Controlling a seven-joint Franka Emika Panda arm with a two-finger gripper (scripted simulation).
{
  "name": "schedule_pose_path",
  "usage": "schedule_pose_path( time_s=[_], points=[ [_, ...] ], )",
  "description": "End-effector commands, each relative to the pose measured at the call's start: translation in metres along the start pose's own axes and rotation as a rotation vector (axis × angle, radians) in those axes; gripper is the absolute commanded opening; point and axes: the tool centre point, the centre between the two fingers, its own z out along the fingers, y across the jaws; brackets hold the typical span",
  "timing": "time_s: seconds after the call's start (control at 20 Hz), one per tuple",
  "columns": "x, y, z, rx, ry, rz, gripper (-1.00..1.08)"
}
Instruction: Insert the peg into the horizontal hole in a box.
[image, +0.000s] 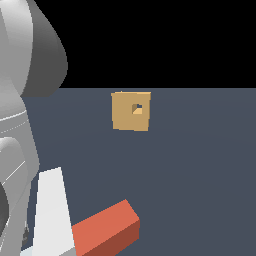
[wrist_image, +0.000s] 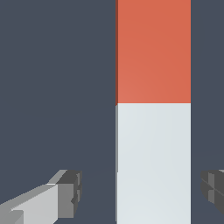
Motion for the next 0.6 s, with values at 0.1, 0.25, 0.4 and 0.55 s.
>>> schedule_pose_path(
  time_s=[0.1,0.25,0.4,0.55],
  points=[
    [0.0006,0.0004,0.0066,-0.001,0.001,0.000,1.00],
    [0.0006,0.0004,0.0066,-0.001,0.001,0.000,-1.00],
    [0.0006,0.0004,0.0066,-0.001,0.001,0.000,-1.00],
    [0.0006,0.0004,0.0066,-0.001,0.001,0.000,-1.00]
  ],
)
